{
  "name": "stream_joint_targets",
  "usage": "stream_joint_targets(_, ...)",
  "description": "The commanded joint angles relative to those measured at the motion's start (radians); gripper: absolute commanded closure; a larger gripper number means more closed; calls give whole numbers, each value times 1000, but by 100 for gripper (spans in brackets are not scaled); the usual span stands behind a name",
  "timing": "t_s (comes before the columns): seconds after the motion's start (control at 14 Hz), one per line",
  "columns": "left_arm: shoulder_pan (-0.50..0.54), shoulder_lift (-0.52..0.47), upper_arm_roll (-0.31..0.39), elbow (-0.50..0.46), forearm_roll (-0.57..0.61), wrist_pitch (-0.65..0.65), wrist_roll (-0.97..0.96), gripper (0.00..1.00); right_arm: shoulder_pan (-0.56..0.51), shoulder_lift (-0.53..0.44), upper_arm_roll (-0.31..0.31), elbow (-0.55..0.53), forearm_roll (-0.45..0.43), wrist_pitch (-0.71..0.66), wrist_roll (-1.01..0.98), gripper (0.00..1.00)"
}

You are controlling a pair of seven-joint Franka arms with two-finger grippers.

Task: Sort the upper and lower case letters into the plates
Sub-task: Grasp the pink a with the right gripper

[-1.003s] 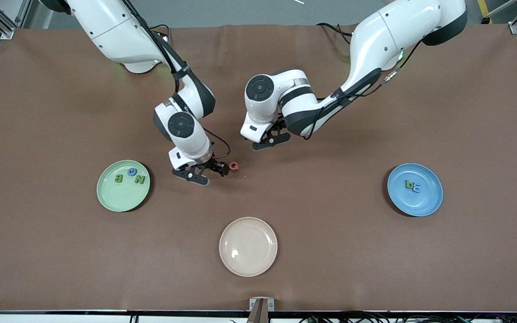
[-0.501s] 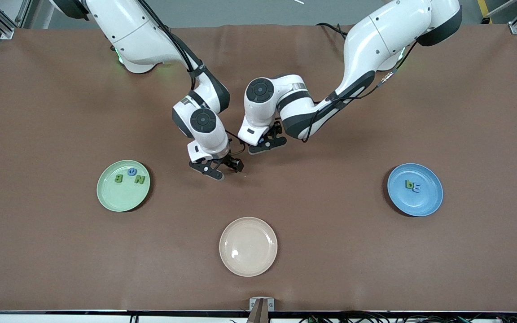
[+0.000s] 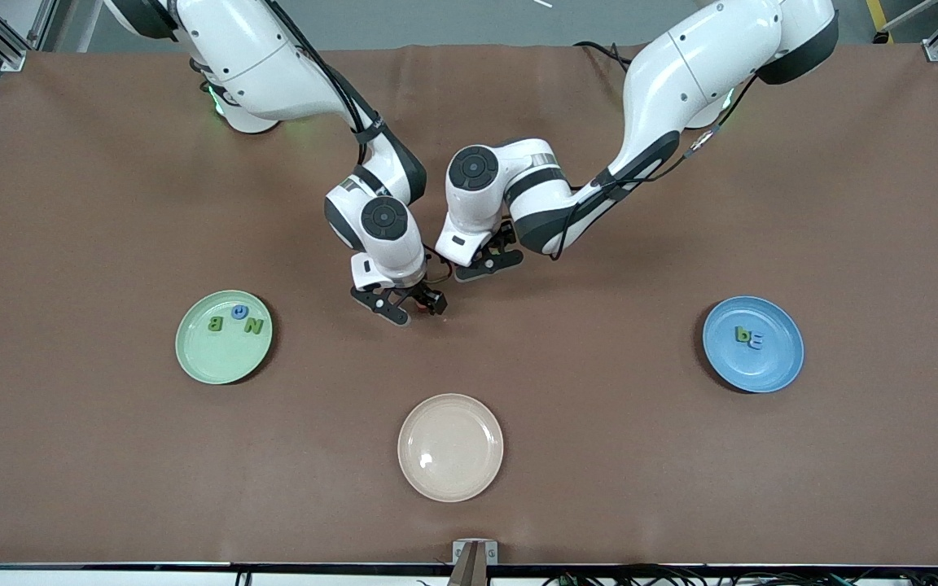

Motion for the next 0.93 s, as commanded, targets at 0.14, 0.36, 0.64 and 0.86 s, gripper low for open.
stream_joint_targets(0.14,31,-48,-2,-50,-2,1,-5,0,25,15,-11,16,-21,2,36,7)
stream_joint_targets(0.36,57,-65,-17,-77,-2,1,0,0,28,18,-11,16,-21,4,38,11)
stream_joint_targets(0.64,83,-65,-33,-90,-2,2,0,0,17,15,-11,16,-29,1,32,75)
stream_joint_targets(0.86,83,-65,-33,-91,-2,2,0,0,9,12,-11,24,-30,-1,32,100)
